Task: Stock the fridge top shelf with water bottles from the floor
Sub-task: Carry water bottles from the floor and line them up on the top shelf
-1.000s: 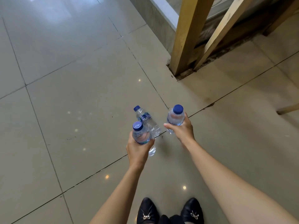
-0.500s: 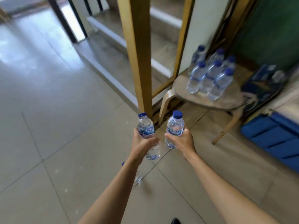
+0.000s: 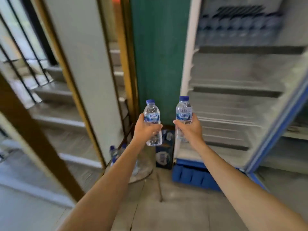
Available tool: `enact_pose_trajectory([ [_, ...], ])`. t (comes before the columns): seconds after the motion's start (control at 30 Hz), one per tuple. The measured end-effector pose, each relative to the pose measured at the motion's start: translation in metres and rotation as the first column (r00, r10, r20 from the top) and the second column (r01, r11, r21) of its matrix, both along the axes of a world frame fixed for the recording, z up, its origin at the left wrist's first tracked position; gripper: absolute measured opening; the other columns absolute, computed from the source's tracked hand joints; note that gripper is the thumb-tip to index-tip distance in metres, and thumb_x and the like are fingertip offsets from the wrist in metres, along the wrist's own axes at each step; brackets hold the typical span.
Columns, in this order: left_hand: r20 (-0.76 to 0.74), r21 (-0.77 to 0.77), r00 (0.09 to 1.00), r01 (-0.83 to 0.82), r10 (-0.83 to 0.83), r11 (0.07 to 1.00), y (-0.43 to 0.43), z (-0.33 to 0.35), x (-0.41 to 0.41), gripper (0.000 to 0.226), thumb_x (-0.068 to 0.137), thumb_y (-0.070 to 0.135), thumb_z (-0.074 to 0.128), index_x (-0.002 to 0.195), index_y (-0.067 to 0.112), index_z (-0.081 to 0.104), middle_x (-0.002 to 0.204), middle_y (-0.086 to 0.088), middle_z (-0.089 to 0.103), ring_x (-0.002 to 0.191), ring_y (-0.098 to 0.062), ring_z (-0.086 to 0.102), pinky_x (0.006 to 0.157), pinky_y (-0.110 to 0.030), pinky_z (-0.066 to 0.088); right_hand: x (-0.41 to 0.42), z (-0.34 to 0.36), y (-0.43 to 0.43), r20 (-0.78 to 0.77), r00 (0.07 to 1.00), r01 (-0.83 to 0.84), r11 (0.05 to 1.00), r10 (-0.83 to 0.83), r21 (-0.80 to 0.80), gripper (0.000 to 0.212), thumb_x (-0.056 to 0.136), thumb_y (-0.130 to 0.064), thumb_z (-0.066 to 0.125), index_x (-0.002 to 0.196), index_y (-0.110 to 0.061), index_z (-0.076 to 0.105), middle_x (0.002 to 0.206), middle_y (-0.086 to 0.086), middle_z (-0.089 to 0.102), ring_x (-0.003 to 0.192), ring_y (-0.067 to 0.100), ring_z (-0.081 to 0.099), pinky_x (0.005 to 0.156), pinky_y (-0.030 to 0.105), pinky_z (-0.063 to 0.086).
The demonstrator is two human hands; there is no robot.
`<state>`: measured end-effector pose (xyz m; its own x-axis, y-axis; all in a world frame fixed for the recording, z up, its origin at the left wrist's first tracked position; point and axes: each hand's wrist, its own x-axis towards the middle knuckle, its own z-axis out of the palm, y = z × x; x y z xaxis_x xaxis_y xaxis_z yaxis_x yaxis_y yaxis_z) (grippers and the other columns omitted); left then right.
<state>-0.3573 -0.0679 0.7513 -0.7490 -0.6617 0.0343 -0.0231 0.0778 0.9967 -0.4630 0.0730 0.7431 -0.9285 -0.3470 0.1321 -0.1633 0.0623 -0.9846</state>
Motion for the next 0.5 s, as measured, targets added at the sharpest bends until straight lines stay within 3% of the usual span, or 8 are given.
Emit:
enact_pose_trajectory([
  [0.07,-0.047,-0.032,0.996,0.080,-0.081,0.996,0.027,0.041,-0.056,0.059,0.061,0.012,0.078,0.108,0.019,0.043,0.093,-0.007,0.067,0.084,-0.022,0.068,0.080,-0.042,0.057,-0.041,0.042,0.034,-0.042,0.998,0.049,0.999,-0.049,-0.014,0.043,0.076,-0.019,0.077,0.113,-0.019,0.056,0.098,0.002,0.067,0.087,0.021,0.067,0.079,0.038,0.057],
  [0.17,-0.112,-0.107,0.972,0.193,-0.205,0.975,0.067,0.097,-0.139,0.062,0.075,0.005,0.074,0.117,0.015,0.029,0.098,-0.005,0.062,0.087,-0.021,0.065,0.084,-0.039,0.055,-0.105,0.096,0.086,-0.126,0.985,0.117,0.993,-0.118,-0.018,0.045,0.078,-0.017,0.077,0.117,-0.011,0.055,0.097,0.002,0.067,0.085,0.016,0.066,0.076,0.027,0.056],
  [0.23,-0.139,-0.157,0.953,0.247,-0.269,0.956,0.092,0.130,-0.188,0.060,0.077,0.004,0.071,0.117,0.014,0.028,0.107,-0.010,0.060,0.094,-0.025,0.064,0.088,-0.041,0.054,-0.145,0.131,0.118,-0.190,0.964,0.185,0.983,-0.186,-0.023,0.038,0.078,-0.017,0.077,0.109,-0.013,0.056,0.091,0.000,0.067,0.080,0.013,0.065,0.070,0.020,0.055],
  [0.33,-0.188,-0.180,0.930,0.282,-0.314,0.942,0.122,0.172,-0.251,0.059,0.074,0.003,0.072,0.115,0.012,0.030,0.115,-0.018,0.059,0.101,-0.033,0.064,0.090,-0.049,0.053,-0.196,0.175,0.157,-0.225,0.936,0.260,0.963,-0.270,-0.072,0.040,0.077,-0.017,0.078,0.110,-0.014,0.055,0.098,0.005,0.066,0.078,0.012,0.061,0.063,0.018,0.051],
  [0.4,-0.224,-0.193,0.911,0.307,-0.347,0.932,0.139,0.194,-0.285,0.058,0.077,0.004,0.073,0.112,0.012,0.028,0.116,-0.021,0.059,0.099,-0.036,0.065,0.087,-0.048,0.055,-0.225,0.198,0.179,-0.227,0.925,0.292,0.952,-0.306,-0.094,0.049,0.073,-0.019,0.082,0.112,-0.012,0.052,0.100,0.005,0.065,0.078,0.011,0.060,0.062,0.019,0.051],
  [0.5,-0.238,-0.236,0.883,0.351,-0.405,0.906,0.153,0.215,-0.329,0.056,0.079,0.008,0.073,0.111,0.013,0.027,0.115,-0.020,0.059,0.099,-0.034,0.065,0.084,-0.047,0.056,-0.262,0.222,0.205,-0.234,0.923,0.301,0.952,-0.307,-0.061,0.068,0.066,-0.027,0.086,0.121,-0.014,0.048,0.104,-0.002,0.061,0.090,0.012,0.060,0.076,0.029,0.055],
])
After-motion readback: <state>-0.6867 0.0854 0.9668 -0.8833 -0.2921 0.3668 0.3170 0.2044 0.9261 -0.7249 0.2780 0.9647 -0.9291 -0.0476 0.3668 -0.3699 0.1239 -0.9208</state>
